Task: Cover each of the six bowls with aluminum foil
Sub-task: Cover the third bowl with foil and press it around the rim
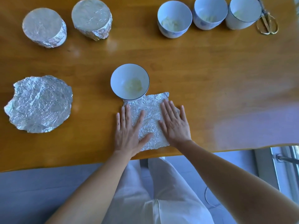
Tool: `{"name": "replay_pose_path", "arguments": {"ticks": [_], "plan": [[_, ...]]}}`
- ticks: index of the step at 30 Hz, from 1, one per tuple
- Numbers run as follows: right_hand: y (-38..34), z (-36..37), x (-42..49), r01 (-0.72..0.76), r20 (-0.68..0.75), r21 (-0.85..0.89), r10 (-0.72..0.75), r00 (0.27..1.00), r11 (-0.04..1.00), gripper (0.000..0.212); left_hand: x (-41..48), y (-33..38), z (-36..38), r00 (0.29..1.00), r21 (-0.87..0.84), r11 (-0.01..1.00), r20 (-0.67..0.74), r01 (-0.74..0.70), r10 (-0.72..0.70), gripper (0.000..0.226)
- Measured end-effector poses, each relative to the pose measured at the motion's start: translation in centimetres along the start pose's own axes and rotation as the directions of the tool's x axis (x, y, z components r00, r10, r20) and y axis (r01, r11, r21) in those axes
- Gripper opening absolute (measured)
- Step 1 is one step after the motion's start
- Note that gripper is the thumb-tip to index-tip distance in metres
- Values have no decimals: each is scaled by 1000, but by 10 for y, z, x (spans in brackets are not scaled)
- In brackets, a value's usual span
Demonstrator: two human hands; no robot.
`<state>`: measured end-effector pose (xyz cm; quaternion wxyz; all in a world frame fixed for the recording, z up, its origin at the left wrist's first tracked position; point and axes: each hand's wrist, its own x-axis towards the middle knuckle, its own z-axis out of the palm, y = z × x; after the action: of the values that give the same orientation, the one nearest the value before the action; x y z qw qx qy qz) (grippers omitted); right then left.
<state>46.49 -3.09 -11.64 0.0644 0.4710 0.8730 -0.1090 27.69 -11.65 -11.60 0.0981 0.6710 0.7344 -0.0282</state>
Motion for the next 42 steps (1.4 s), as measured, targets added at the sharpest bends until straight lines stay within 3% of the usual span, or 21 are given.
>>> {"name": "replay_pose_path", "arguments": {"ticks": [5, 9, 14, 20, 24, 28, 30, 35, 42], "plan": [[-6, -13, 0, -104, -58, 46, 107, 993, 993, 66, -2, 3, -7, 1000, 18, 1000, 2, 17, -17, 101], [-36, -5, -12, 135, -56, 39, -133, 990, 990, 62, -12, 6, 0, 995, 23, 995, -23, -93, 94, 91], [-7, 2, -21, 95, -17, -2, -95, 995, 995, 61, -15, 6, 2, 997, -18, 997, -15, -78, 78, 88], [12, -17, -7, 137, -18, -42, -137, 990, 990, 66, -21, 17, -13, 992, -8, 998, -118, -55, 54, 62], [-11, -28, 0, 11, -106, 43, -6, 994, 999, 76, -5, 25, -19, 965, -96, 985, -234, -141, 115, 43], [-34, -11, -13, -53, -106, 194, 74, 992, 979, 60, 15, 25, -4, 958, -4, 962, -88, -272, 271, 61], [-32, 2, -20, -65, -58, 155, 74, 996, 986, 61, 16, 19, 2, 967, 19, 967, -22, -254, 254, 64], [-15, 5, -16, -60, -21, 66, 62, 998, 996, 70, 11, 15, 3, 987, -15, 987, -13, -160, 160, 78], [12, -1, -4, 130, 34, 22, -131, 991, 991, 75, -8, 9, -4, 996, -11, 997, 43, -82, 83, 89]]}}
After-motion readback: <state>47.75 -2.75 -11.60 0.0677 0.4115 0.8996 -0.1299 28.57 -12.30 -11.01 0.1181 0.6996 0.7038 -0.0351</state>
